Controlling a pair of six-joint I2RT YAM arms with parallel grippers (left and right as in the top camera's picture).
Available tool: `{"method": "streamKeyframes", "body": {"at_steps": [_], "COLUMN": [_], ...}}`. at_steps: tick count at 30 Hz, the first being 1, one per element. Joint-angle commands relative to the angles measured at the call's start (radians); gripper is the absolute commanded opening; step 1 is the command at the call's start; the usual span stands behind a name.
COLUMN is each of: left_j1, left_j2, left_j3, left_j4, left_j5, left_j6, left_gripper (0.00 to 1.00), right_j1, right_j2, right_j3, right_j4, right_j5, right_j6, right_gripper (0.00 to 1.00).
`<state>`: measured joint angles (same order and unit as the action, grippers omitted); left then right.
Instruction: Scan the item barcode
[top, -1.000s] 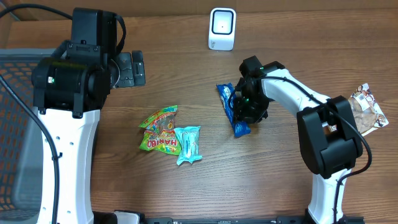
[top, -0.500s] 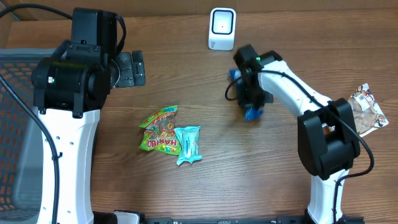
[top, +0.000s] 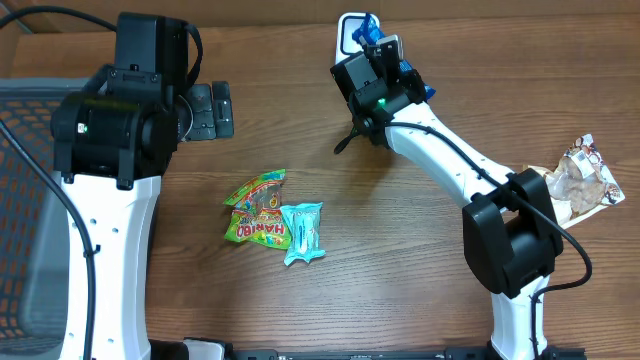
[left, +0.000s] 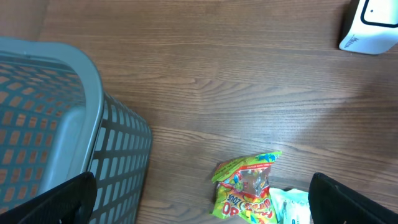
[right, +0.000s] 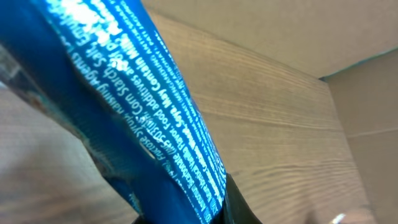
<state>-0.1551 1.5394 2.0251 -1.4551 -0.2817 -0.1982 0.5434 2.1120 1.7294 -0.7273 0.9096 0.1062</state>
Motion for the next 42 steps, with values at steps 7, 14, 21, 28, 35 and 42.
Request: {"method": "streamKeyframes", "body": {"at_steps": [7,14,21,28,35,42], "left_j1": [0.004,0.004,0.004,0.004,0.004,0.004], "left_j2": [0.003,0.003,0.003,0.003,0.003,0.003], "left_j3": [0.013,0.013,0.013,0.013,0.013,0.013], "left_j4": [0.0,0.0,0.0,0.0,0.0,0.0], "left_j5": [-0.013,-0.013,-0.013,-0.013,-0.013,-0.013], "left_j6": [0.022,0.022,0.022,0.022,0.022,0.022], "left_gripper": [1.0,1.0,1.0,1.0,1.0,1.0], "right_j1": [0.016,0.019,0.02,0.029,0.091,0.096], "right_j2": [-0.038,-0.038,-0.021,0.01,0.044,0.043], "right_j3": [0.014,0.011,0.008,-0.022,-0.022,0.001], "right_j4": [-0.414,-0.732,-0.779,-0.805,-0.793,-0.819], "right_j5": [0.252,0.238,-0.038,-0.066,-0.248,-0.261], "right_j6": [0.287,0.63,0.627,0.624,0.623,0.593], "right_gripper": [0.04,0.04,0.04,0.04,0.3,0.76]}}
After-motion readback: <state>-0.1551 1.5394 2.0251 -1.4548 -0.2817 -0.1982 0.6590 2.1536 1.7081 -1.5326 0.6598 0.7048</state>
